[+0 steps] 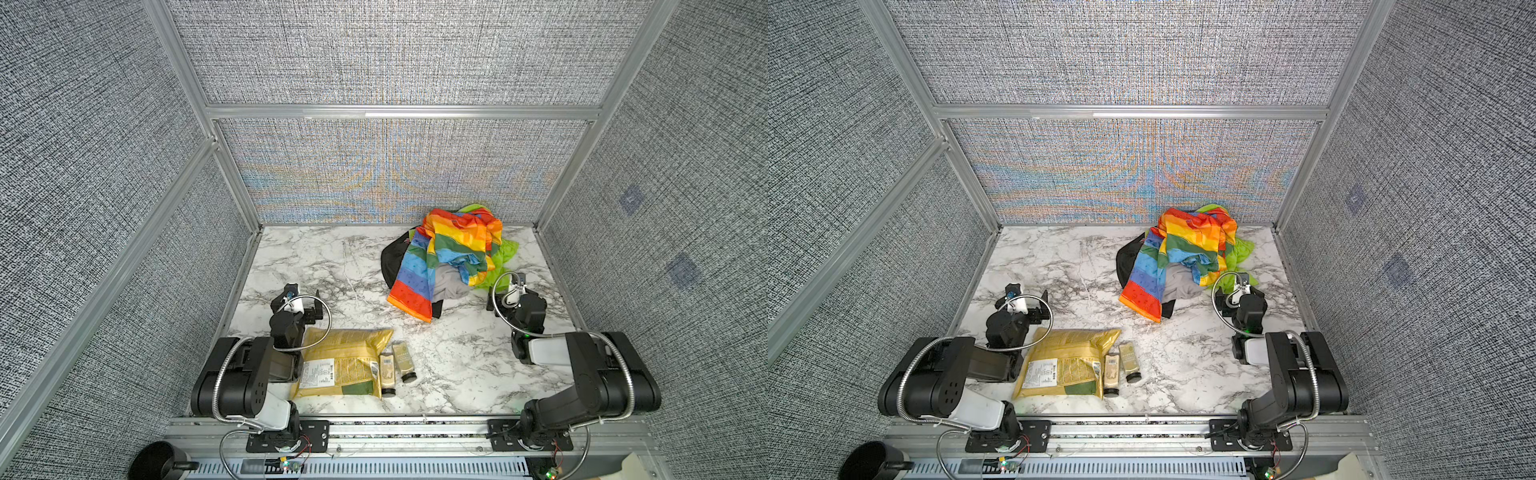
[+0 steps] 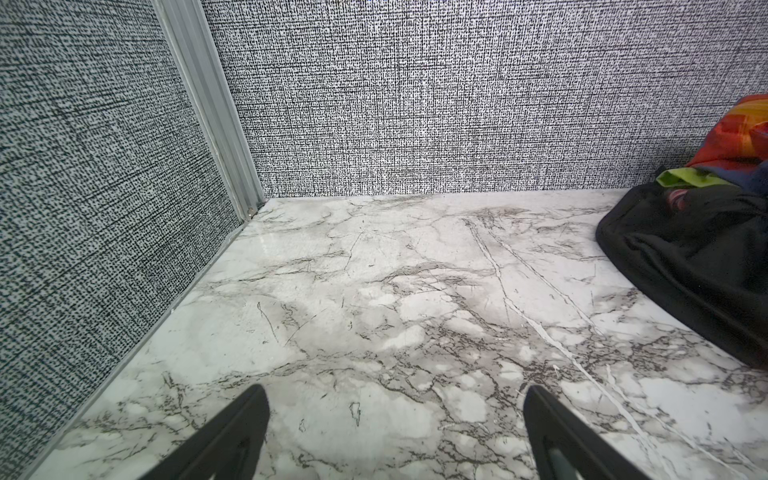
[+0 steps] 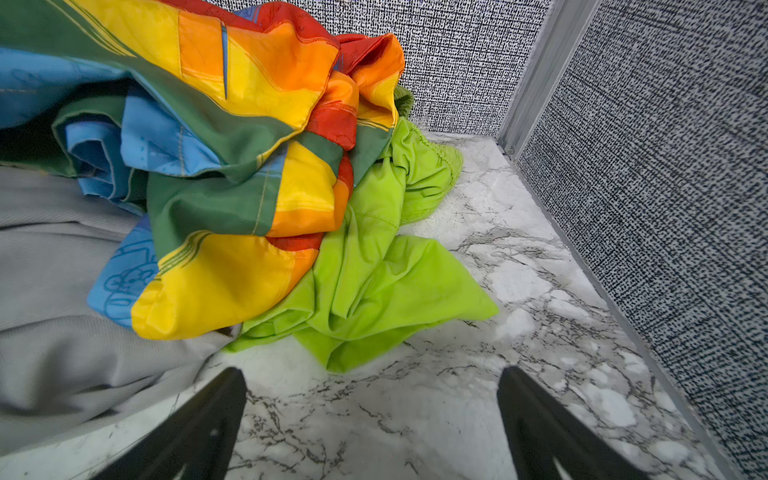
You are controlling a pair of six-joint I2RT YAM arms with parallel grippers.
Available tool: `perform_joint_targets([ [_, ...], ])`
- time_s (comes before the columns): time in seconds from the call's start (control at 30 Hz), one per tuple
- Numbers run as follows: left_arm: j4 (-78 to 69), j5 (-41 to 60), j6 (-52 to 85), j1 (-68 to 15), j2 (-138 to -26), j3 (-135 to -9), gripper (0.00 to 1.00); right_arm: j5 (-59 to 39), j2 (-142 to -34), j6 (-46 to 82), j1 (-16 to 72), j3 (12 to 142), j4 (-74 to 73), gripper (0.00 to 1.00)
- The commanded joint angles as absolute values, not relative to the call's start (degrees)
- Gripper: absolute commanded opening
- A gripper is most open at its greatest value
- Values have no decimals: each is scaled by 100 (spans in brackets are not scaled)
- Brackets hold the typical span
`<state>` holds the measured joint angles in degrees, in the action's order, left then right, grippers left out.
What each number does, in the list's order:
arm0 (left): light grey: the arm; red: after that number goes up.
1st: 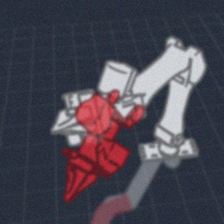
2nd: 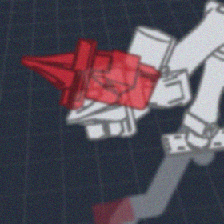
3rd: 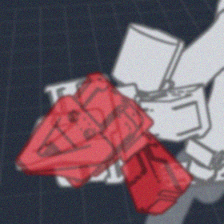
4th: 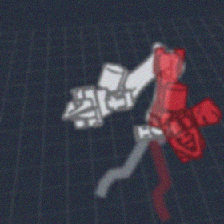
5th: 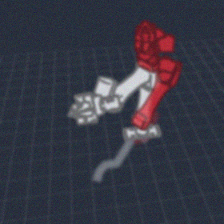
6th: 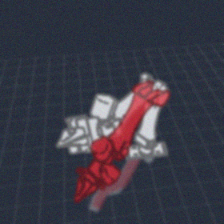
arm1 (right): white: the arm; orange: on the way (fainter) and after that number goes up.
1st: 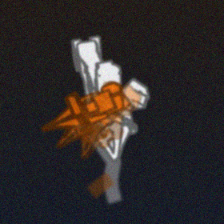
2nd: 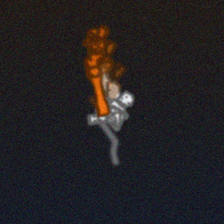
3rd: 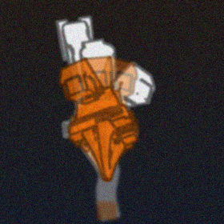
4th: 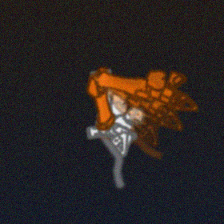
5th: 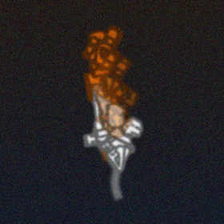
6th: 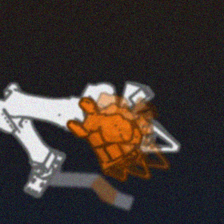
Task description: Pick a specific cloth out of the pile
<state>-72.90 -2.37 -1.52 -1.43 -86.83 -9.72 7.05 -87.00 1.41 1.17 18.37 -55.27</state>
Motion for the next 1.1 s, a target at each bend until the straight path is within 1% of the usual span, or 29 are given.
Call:
perform_joint_targets([
  [0.0, -7517, -211, -193, -130, -8669, -984, 99, 694, -8686, 145, 114, 1862, -5648, 99],
  [0.17, -7702, -284, -194, -130, -8641, -873, 99, 670, -8645, 166, 114, 1812, -5693, 99],
  [0.27, -7791, -429, -139, -138, -8315, -677, 99, 771, -8293, 204, 114, 1804, -5435, 99],
  [0.33, -7284, -493, -164, -165, -7983, -805, 99, 852, -7927, 252, 114, 1922, -4871, 99],
  [0.43, -5802, -715, -218, -275, -7304, -1349, 99, 876, -7298, 431, 115, 2129, -4024, 99],
  [0.5, -5002, -943, 103, -320, -6883, -1741, 99, 914, -6872, 704, 125, 2329, -3414, 99],
  [0.6, -3938, -874, 551, -361, -6526, -2472, 99, 799, -6362, 879, 244, 2637, -2758, 99],
  [0.67, -3319, -595, 866, -380, -6469, -3045, 99, 953, -6122, 1183, 387, 2979, -2151, 99],
  [0.7, -3065, -288, 964, -400, -6488, -3323, 99, 931, -6043, 1314, 455, 3197, -1799, 99],
  [0.87, -2080, 702, 1458, -669, -6795, -4596, 99, 819, -6057, 1948, 964, 4202, -423, 99],
  [1.0, -1896, 1878, 1578, -793, -7237, -5370, 99, 879, -6370, 2226, 1601, 4693, 131, 99],
  [1.07, -1533, 2277, 1514, -864, -7570, -5843, 99, 778, -6550, 2325, 1892, 4806, 203, 99],
])
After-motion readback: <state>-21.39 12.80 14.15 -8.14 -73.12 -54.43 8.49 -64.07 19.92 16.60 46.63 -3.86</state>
